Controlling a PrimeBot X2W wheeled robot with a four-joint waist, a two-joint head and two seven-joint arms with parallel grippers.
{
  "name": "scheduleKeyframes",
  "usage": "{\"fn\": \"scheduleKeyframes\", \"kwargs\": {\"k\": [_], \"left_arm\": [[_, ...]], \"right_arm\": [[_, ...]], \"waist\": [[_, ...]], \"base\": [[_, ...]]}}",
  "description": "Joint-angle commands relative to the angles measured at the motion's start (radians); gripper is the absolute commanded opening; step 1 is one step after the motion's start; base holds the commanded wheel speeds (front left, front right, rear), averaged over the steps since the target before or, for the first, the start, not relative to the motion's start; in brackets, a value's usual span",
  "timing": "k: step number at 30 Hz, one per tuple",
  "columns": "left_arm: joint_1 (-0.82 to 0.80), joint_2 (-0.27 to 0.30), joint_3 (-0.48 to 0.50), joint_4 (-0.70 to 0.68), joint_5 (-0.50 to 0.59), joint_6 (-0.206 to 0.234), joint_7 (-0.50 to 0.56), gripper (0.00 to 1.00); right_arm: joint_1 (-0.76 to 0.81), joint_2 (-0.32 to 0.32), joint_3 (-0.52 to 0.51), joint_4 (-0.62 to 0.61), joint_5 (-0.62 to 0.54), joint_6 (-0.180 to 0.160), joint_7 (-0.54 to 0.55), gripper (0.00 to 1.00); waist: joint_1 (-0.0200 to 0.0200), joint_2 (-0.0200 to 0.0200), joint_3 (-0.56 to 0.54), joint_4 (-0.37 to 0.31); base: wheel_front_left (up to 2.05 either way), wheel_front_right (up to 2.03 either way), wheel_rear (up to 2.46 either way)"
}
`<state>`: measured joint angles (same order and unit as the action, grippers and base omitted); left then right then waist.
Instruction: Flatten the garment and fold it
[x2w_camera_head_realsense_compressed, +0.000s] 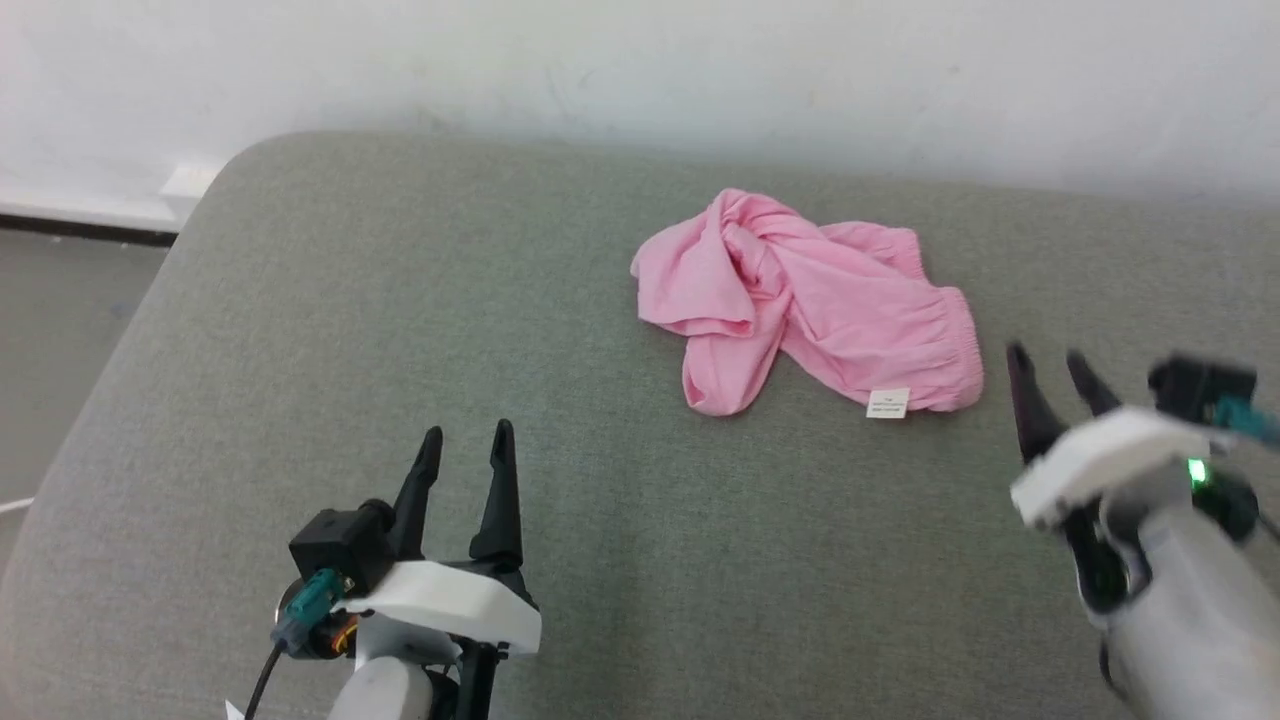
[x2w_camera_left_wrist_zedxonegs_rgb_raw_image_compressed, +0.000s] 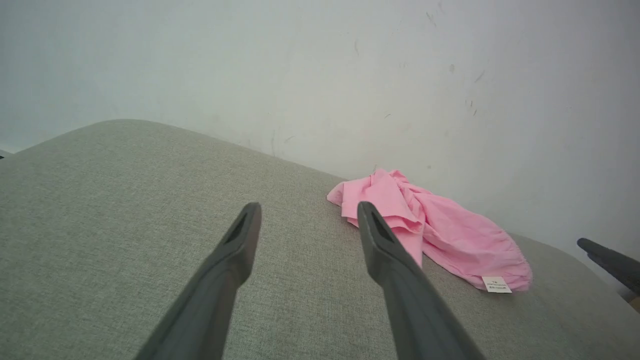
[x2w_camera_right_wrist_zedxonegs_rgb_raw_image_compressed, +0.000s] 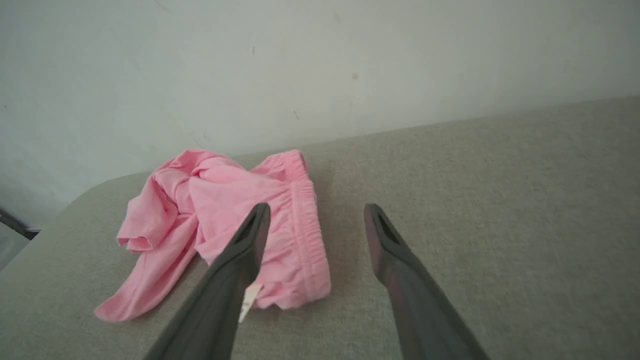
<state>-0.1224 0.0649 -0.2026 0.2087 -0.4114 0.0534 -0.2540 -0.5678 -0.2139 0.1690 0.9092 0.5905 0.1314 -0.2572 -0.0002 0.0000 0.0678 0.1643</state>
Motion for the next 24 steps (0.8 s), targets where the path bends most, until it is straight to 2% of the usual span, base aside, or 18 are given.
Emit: {"fn": "scheduleKeyframes", "kwargs": {"k": [1, 7, 14, 17, 18, 19, 24], "left_arm": [[0.019, 0.003, -0.003, 0.0, 0.002, -0.003, 0.003, 1.0], [0.031, -0.001, -0.017, 0.001, -0.011, 0.0, 0.005, 1.0], [-0.038, -0.005, -0.054, 0.016, -0.018, -0.003, 0.052, 1.0], [-0.136, -0.007, -0.086, 0.048, -0.023, 0.002, 0.152, 1.0], [-0.136, -0.007, -0.086, 0.048, -0.023, 0.002, 0.152, 1.0], [-0.176, -0.009, -0.095, 0.065, -0.031, 0.006, 0.196, 1.0], [-0.384, -0.013, -0.178, 0.207, -0.058, 0.038, 0.512, 1.0]], "right_arm": [[0.069, 0.008, -0.033, -0.022, -0.03, -0.001, -0.004, 1.0], [0.248, 0.076, -0.168, -0.126, -0.124, -0.001, 0.044, 1.0], [0.348, 0.14, -0.297, -0.372, -0.235, -0.001, 0.169, 1.0], [0.374, 0.155, -0.33, -0.489, -0.267, -0.001, 0.234, 1.0], [0.374, 0.155, -0.33, -0.489, -0.267, -0.001, 0.234, 1.0], [0.38, 0.158, -0.337, -0.525, -0.273, -0.001, 0.254, 1.0], [0.408, 0.163, -0.349, -0.655, -0.262, -0.001, 0.33, 1.0]], "waist": [[0.0002, 0.0, -0.023, -0.025], [0.0002, 0.0, -0.024, -0.046], [0.0002, 0.0, 0.003, -0.065], [0.0002, 0.0, 0.03, -0.075], [0.0002, 0.0, 0.03, -0.075], [0.0002, 0.0, 0.041, -0.079], [0.0002, 0.0, 0.105, -0.108]], "base": [[0.0, 0.0, 0.0], [0.0, 0.0, 0.0], [0.0, 0.0, 0.0], [0.0, 0.0, 0.0], [0.0, 0.0, 0.0], [0.0, 0.0, 0.0], [0.0, 0.0, 0.0]]}}
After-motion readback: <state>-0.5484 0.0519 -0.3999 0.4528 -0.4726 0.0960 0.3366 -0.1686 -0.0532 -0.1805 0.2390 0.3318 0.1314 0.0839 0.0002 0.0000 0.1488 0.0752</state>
